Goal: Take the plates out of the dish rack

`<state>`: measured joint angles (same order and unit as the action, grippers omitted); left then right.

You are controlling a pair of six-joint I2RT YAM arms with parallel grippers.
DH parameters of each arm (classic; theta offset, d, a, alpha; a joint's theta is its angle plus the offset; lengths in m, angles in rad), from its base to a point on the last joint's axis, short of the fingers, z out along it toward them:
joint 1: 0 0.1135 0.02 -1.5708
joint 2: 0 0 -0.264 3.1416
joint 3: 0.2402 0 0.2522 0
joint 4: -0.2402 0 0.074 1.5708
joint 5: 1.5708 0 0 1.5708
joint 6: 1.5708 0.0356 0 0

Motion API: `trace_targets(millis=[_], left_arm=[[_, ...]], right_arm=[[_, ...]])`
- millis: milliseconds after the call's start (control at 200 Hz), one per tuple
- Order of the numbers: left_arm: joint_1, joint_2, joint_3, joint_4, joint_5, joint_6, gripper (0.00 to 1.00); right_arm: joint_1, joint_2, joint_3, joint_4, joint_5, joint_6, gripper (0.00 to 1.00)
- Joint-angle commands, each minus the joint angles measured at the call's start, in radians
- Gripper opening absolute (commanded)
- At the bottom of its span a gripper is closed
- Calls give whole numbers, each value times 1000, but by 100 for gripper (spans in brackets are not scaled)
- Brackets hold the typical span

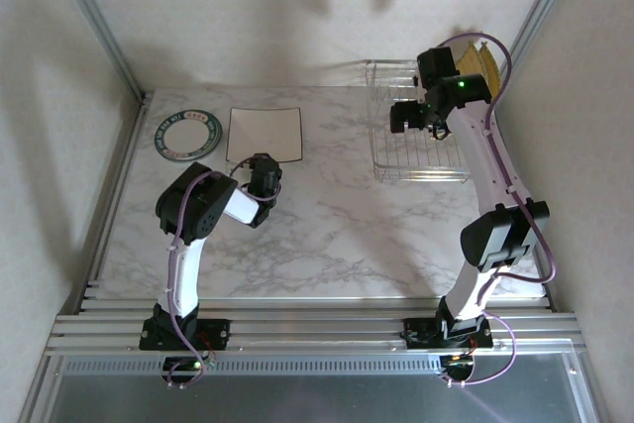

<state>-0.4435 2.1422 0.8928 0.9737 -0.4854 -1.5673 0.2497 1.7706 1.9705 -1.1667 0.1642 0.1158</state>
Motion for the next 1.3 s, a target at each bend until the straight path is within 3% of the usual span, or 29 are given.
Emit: trace_targets(millis=[0,976,1161,1296], left_arm=[[11,-15,26,140,-30,-25,0],[51,0,47,30,109,-30,0],[51,-10,36,22,113,-34,11],[51,-33,24,-1,116,-30,25]], right_arm=[[6,-33,-15,8,8,5,99],[22,-35,-25,24,1,15,99],[21,-37,-32,30,-1,15,99],[21,-42,-35,36,-6,16,99]])
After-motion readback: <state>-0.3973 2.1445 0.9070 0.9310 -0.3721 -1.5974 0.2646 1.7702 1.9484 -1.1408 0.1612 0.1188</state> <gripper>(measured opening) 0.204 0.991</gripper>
